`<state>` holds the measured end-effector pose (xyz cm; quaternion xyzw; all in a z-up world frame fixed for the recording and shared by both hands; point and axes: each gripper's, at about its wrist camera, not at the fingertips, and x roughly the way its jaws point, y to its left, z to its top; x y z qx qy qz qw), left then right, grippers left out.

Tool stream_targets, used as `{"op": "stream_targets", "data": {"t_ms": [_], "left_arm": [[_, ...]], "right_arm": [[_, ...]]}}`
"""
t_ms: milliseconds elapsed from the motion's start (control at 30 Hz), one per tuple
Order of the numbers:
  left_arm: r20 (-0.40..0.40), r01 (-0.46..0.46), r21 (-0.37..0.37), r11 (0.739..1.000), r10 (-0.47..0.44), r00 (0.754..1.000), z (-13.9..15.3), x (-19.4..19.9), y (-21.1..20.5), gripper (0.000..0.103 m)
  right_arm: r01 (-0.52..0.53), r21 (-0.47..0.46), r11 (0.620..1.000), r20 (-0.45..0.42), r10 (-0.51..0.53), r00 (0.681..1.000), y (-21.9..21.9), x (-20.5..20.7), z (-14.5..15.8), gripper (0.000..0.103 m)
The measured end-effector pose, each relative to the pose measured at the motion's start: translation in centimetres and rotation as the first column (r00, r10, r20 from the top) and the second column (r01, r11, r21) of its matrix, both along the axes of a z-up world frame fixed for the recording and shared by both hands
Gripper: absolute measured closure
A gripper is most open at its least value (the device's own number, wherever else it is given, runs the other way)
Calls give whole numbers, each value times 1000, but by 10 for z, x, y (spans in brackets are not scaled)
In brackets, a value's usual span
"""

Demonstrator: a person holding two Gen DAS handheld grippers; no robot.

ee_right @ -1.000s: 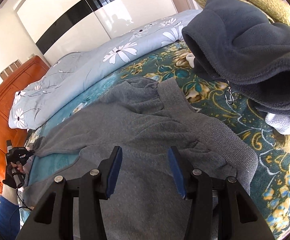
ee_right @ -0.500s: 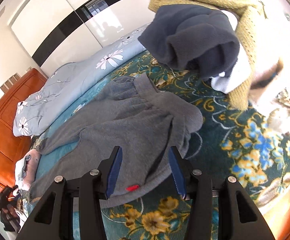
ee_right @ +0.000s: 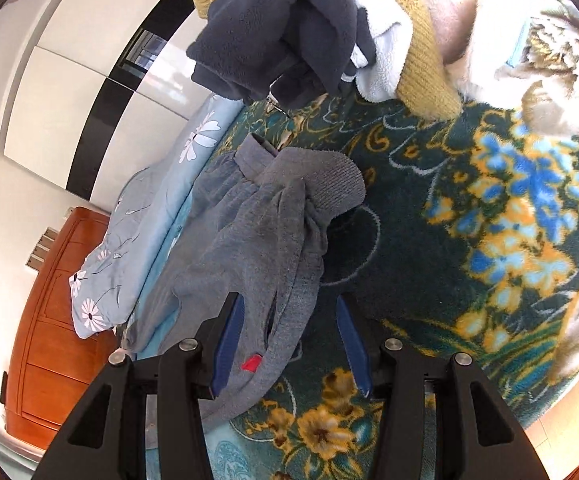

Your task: Fold clothes

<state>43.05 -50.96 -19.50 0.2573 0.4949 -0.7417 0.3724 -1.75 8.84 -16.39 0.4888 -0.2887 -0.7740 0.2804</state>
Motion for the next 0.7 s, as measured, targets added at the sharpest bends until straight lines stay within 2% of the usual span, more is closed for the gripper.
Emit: {"op": "stream_targets", "data": {"t_ms": [33, 67, 133, 167, 200, 233, 333, 433, 500, 567, 700], "left_arm": [[8, -2, -1, 1000, 2, 1000, -1, -2, -1, 77], [19, -8, -1, 1000, 8, 1000, -2, -2, -2, 84], [10, -10, 2, 1000, 10, 1000, -3, -2, -3, 90], [-8, -9, 7, 1000, 9, 1000, -2, -1, -4, 91], [-27, -6, 13, 1000, 6, 1000, 0, 0, -5, 92], [-53, 1, 19, 1000, 0, 999, 4, 0, -6, 92], [-175, 22, 44, 999, -14, 984, 29, -3, -16, 92], [-264, 35, 8, 999, -31, 964, 71, -21, -31, 92], [-271, 21, -25, 999, -27, 962, 98, -40, -43, 92], [-265, -4, -20, 1000, -2, 964, 116, -61, -58, 92], [-193, -81, -12, 997, 77, 978, 136, -106, -99, 92]], "right_arm": [[-1, -1, 1000, 5, 1, 1000, -3, -3, -2, 53], [3, 0, 1000, 8, -3, 1000, -5, -4, -2, 53], [3, -9, 1000, 9, -3, 1000, -8, -6, -3, 53], [-2, -13, 1000, 8, 2, 1000, -9, -6, -3, 58], [-10, -16, 1000, 8, 11, 1000, -10, -6, -3, 82], [-26, -15, 1000, 13, 26, 1000, -12, -7, -2, 98], [-59, -65, 996, -6, 59, 998, -16, -12, 12, 99], [-67, -157, 985, -92, 53, 994, -23, -22, 51, 99], [-79, -176, 981, -153, 52, 987, -37, -32, 80, 99], [-82, -178, 981, -187, 48, 981, -55, -45, 100, 99], [-49, -163, 985, -184, 18, 983, -92, -79, 115, 99]]}}
